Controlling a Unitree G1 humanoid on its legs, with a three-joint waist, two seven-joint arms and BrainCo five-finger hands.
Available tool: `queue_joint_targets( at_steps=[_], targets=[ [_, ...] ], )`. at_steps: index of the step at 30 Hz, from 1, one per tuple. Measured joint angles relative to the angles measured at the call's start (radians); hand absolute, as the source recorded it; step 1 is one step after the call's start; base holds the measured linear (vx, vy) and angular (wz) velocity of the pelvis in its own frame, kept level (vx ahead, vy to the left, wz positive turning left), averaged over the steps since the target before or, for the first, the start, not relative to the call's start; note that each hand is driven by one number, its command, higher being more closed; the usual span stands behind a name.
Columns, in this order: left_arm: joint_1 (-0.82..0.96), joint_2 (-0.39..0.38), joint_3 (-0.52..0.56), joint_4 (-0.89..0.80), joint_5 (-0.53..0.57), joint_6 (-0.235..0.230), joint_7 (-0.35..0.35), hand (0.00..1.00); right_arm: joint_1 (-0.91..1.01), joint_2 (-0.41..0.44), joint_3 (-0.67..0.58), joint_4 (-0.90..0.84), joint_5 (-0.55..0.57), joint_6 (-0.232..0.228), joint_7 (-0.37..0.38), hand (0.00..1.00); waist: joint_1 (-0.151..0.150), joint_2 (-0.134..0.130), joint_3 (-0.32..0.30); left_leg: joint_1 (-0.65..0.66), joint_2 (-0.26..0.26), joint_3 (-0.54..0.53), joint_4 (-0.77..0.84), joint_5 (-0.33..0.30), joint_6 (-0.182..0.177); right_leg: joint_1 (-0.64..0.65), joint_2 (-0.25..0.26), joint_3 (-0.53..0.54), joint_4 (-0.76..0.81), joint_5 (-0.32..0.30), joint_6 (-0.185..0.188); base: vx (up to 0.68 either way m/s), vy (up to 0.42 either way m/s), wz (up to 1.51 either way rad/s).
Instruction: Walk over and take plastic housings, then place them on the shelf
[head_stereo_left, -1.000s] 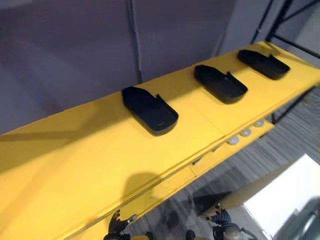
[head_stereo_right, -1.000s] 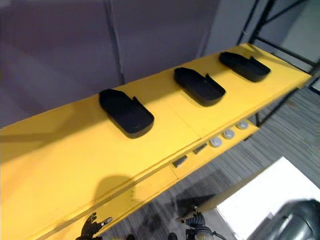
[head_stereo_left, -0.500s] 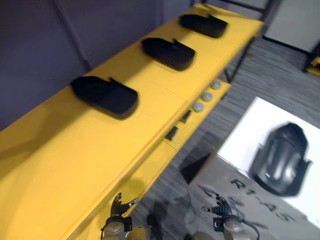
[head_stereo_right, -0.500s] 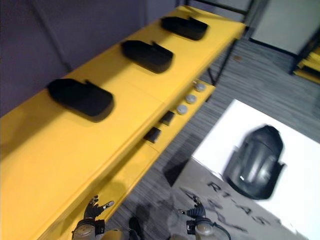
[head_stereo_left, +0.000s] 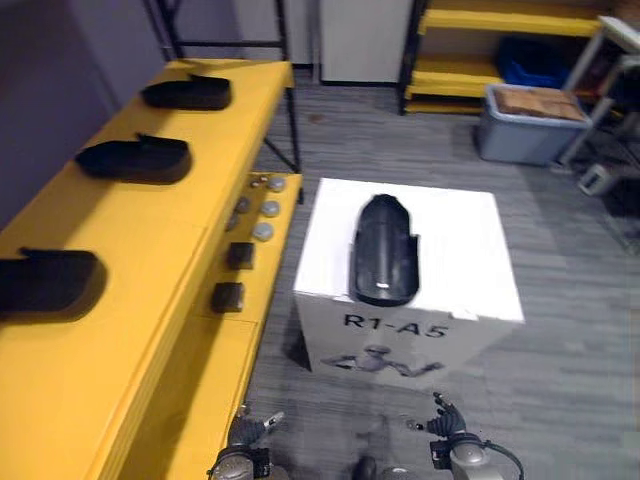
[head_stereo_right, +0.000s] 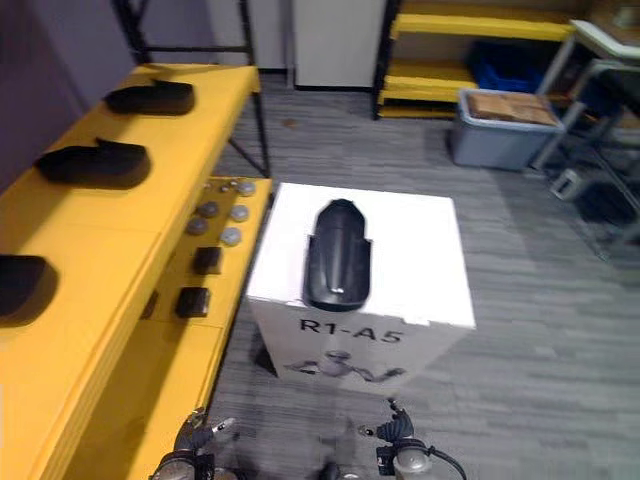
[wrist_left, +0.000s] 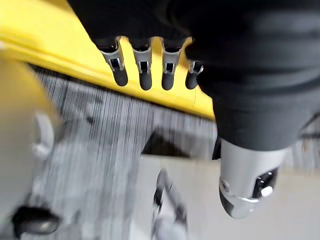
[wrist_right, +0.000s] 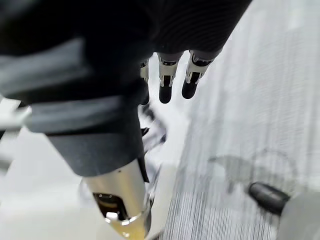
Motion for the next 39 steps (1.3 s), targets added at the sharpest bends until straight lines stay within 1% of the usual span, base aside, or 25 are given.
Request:
queue_joint_targets(
  at_steps=[1, 2, 3, 4, 5, 6, 9, 11, 14, 16, 18, 19, 21, 22, 25, 26, 27, 29, 31, 32, 34, 35, 36, 39],
  targets=[
    [-0.002, 0.000, 0.000, 0.000, -0.002, 0.000, 0.000, 0.00, 0.007, -0.001, -0.001, 0.000, 0.000, 0.000, -0.002, 0.00, 0.000, 0.000, 0.000, -0.003, -0.022, -0.058, -0.011, -0.008, -0.012, 0.000, 0.001, 0.012, 0.000, 0.001, 0.000, -0.01, -0.007, -0.59],
    [-0.006, 0.000, 0.000, 0.000, -0.012, -0.001, 0.001, 0.00, 0.018, -0.001, -0.008, 0.000, 0.000, 0.000, -0.006, 0.00, 0.000, 0.001, 0.001, -0.010, -0.069, -0.151, -0.036, -0.017, -0.027, 0.001, 0.001, 0.030, 0.000, 0.002, 0.003, 0.02, 0.042, -0.46],
    [-0.007, -0.001, 0.000, 0.000, -0.023, -0.002, 0.001, 0.00, 0.020, 0.000, -0.014, 0.000, 0.000, 0.000, -0.008, 0.00, 0.001, 0.005, 0.003, -0.014, -0.102, -0.218, -0.062, -0.022, -0.034, 0.000, 0.002, 0.049, 0.000, 0.004, 0.005, 0.03, 0.069, -0.52],
    [-0.008, -0.001, 0.000, 0.000, -0.032, -0.002, 0.001, 0.00, 0.020, -0.001, -0.018, 0.000, 0.001, 0.000, -0.011, 0.00, 0.000, 0.012, 0.002, -0.014, -0.119, -0.254, -0.091, -0.018, -0.031, 0.000, 0.004, 0.060, 0.000, 0.007, 0.011, 0.05, 0.115, -0.53],
    [-0.004, -0.003, 0.000, 0.004, -0.038, -0.002, 0.002, 0.00, 0.024, -0.004, -0.019, -0.001, 0.001, 0.000, -0.012, 0.00, 0.001, 0.036, -0.003, -0.005, -0.119, -0.273, -0.142, 0.013, 0.000, 0.000, 0.021, 0.075, 0.003, 0.005, 0.020, 0.05, 0.151, -0.55],
    [-0.008, 0.007, 0.002, 0.018, -0.038, -0.001, 0.002, 0.00, 0.029, 0.007, -0.019, -0.003, 0.005, 0.000, -0.012, 0.00, 0.003, 0.031, 0.001, 0.016, -0.125, -0.250, -0.155, 0.014, 0.023, 0.001, 0.015, 0.098, 0.010, -0.001, 0.032, 0.06, 0.156, -0.42],
    [-0.010, 0.014, 0.001, 0.040, -0.037, -0.001, 0.002, 0.00, 0.050, 0.018, -0.020, -0.026, 0.022, 0.000, -0.012, 0.00, -0.003, 0.032, -0.005, 0.039, -0.154, -0.234, -0.202, 0.019, 0.044, 0.002, -0.014, 0.106, 0.008, 0.001, 0.038, 0.12, 0.144, -0.12],
    [-0.007, 0.018, 0.001, 0.040, -0.037, -0.001, 0.003, 0.00, 0.058, 0.022, -0.051, -0.040, 0.023, 0.000, -0.012, 0.00, -0.004, 0.031, -0.008, 0.062, -0.171, -0.225, -0.230, 0.024, 0.051, 0.008, -0.028, 0.110, 0.008, -0.006, 0.049, 0.17, 0.115, -0.02],
    [-0.004, 0.029, 0.003, 0.040, -0.037, 0.000, 0.003, 0.00, 0.063, 0.027, -0.115, -0.091, 0.044, 0.000, -0.014, 0.00, -0.005, 0.029, -0.009, 0.096, -0.175, -0.215, -0.262, 0.024, 0.051, 0.031, -0.031, 0.115, -0.004, -0.006, 0.051, 0.15, 0.058, -0.07],
    [0.007, 0.036, 0.017, 0.038, -0.037, -0.001, 0.004, 0.00, 0.082, 0.026, -0.198, -0.205, 0.068, -0.001, -0.029, 0.00, -0.012, 0.028, -0.020, 0.127, -0.175, -0.205, -0.293, 0.025, 0.050, 0.036, -0.026, 0.130, -0.010, -0.005, 0.052, 0.12, 0.031, -0.16],
    [0.016, 0.038, 0.026, 0.035, -0.038, -0.001, 0.006, 0.00, 0.082, 0.022, -0.258, -0.273, 0.081, -0.001, -0.042, 0.00, -0.024, 0.026, -0.034, 0.127, -0.175, -0.200, -0.303, 0.025, 0.050, 0.038, -0.025, 0.133, -0.023, -0.004, 0.054, 0.10, 0.020, -0.13],
    [0.022, 0.038, 0.026, 0.033, -0.038, -0.001, 0.006, 0.00, 0.089, 0.005, -0.313, -0.352, 0.088, -0.001, -0.062, 0.00, -0.026, 0.026, -0.039, 0.130, -0.175, -0.188, -0.309, 0.025, 0.050, 0.041, -0.024, 0.138, -0.029, -0.002, 0.057, 0.10, 0.022, -0.16],
    [0.033, 0.037, 0.027, 0.026, -0.038, -0.001, 0.006, 0.00, 0.099, -0.008, -0.358, -0.423, 0.087, -0.001, -0.073, 0.00, -0.026, 0.026, -0.039, 0.139, -0.175, -0.184, -0.312, 0.025, 0.051, 0.049, -0.023, 0.151, -0.038, -0.001, 0.058, 0.07, 0.022, -0.17],
    [0.054, 0.036, 0.032, 0.015, -0.038, -0.001, 0.004, 0.00, 0.109, -0.029, -0.400, -0.505, 0.086, -0.001, -0.090, 0.00, -0.026, 0.022, -0.041, 0.158, -0.175, -0.184, -0.317, 0.026, 0.051, 0.069, -0.021, 0.158, -0.052, 0.001, 0.060, 0.07, 0.019, -0.13],
    [0.083, 0.035, 0.033, 0.003, -0.038, -0.001, 0.003, 0.00, 0.123, -0.070, -0.453, -0.617, 0.081, 0.000, -0.109, 0.00, -0.033, 0.017, -0.065, 0.156, -0.177, -0.185, -0.322, 0.028, 0.052, 0.075, -0.021, 0.159, -0.076, 0.003, 0.064, 0.06, 0.009, -0.05],
    [0.092, 0.035, 0.032, -0.001, -0.038, -0.001, 0.002, 0.00, 0.121, -0.092, -0.460, -0.678, 0.081, 0.000, -0.117, 0.00, -0.040, 0.016, -0.067, 0.155, -0.178, -0.186, -0.327, 0.035, 0.052, 0.076, -0.021, 0.159, -0.085, 0.010, 0.064, 0.00, 0.000, 0.00],
    [0.097, 0.033, 0.030, -0.001, -0.038, -0.001, 0.001, 0.00, 0.116, -0.113, -0.457, -0.738, 0.081, -0.001, -0.119, 0.00, -0.047, 0.016, -0.069, 0.155, -0.178, -0.187, -0.331, 0.043, 0.053, 0.082, -0.020, 0.159, -0.100, 0.023, 0.063, 0.00, 0.000, 0.00],
    [0.104, 0.030, 0.026, -0.001, -0.038, -0.002, 0.000, 0.00, 0.107, -0.130, -0.440, -0.833, 0.080, -0.005, -0.120, 0.00, -0.050, 0.016, -0.070, 0.156, -0.178, -0.188, -0.333, 0.047, 0.053, 0.088, -0.019, 0.160, -0.114, 0.029, 0.062, -0.02, 0.003, -0.03],
    [0.110, 0.027, 0.018, -0.001, -0.038, -0.005, -0.002, 0.00, 0.078, -0.148, -0.393, -0.880, 0.078, -0.025, -0.120, 0.00, -0.051, 0.015, -0.072, 0.155, -0.175, -0.188, -0.333, 0.049, 0.052, 0.092, -0.015, 0.160, -0.128, 0.041, 0.061, -0.05, 0.006, -0.04],
    [0.111, 0.027, 0.012, -0.001, -0.038, -0.006, -0.004, 0.00, 0.056, -0.161, -0.342, -0.906, 0.078, -0.033, -0.116, 0.00, -0.049, 0.015, -0.073, 0.152, -0.174, -0.189, -0.335, 0.053, 0.057, 0.093, -0.013, 0.160, -0.137, 0.051, 0.058, -0.07, 0.007, -0.03],
    [0.111, 0.027, 0.004, -0.001, -0.038, -0.013, -0.008, 0.00, 0.017, -0.162, -0.263, -0.942, 0.069, -0.051, -0.097, 0.00, -0.048, 0.012, -0.073, 0.146, -0.175, -0.198, -0.343, 0.061, 0.057, 0.091, -0.012, 0.158, -0.147, 0.060, 0.057, -0.09, 0.011, 0.09],
    [0.111, 0.027, -0.003, -0.002, -0.038, -0.018, -0.011, 0.00, -0.012, -0.162, -0.210, -0.948, 0.061, -0.064, -0.086, 0.00, -0.046, 0.013, -0.074, 0.138, -0.178, -0.216, -0.347, 0.065, 0.058, 0.091, -0.009, 0.156, -0.161, 0.074, 0.057, -0.12, 0.023, 0.16],
    [0.111, 0.028, -0.015, -0.003, -0.038, -0.021, -0.015, 0.00, -0.041, -0.162, -0.165, -0.947, 0.056, -0.068, -0.077, 0.00, -0.032, 0.012, -0.073, 0.131, -0.178, -0.221, -0.352, 0.070, 0.060, 0.090, -0.008, 0.154, -0.176, 0.085, 0.057, -0.11, 0.023, 0.14],
    [0.110, 0.023, -0.020, -0.006, -0.039, -0.023, -0.018, 0.00, -0.094, -0.155, -0.084, -0.921, 0.053, -0.074, -0.062, 0.00, -0.016, 0.011, -0.073, 0.109, -0.184, -0.260, -0.360, 0.074, 0.066, 0.092, -0.010, 0.127, -0.211, 0.102, 0.061, -0.12, 0.024, 0.27]
  ],
)
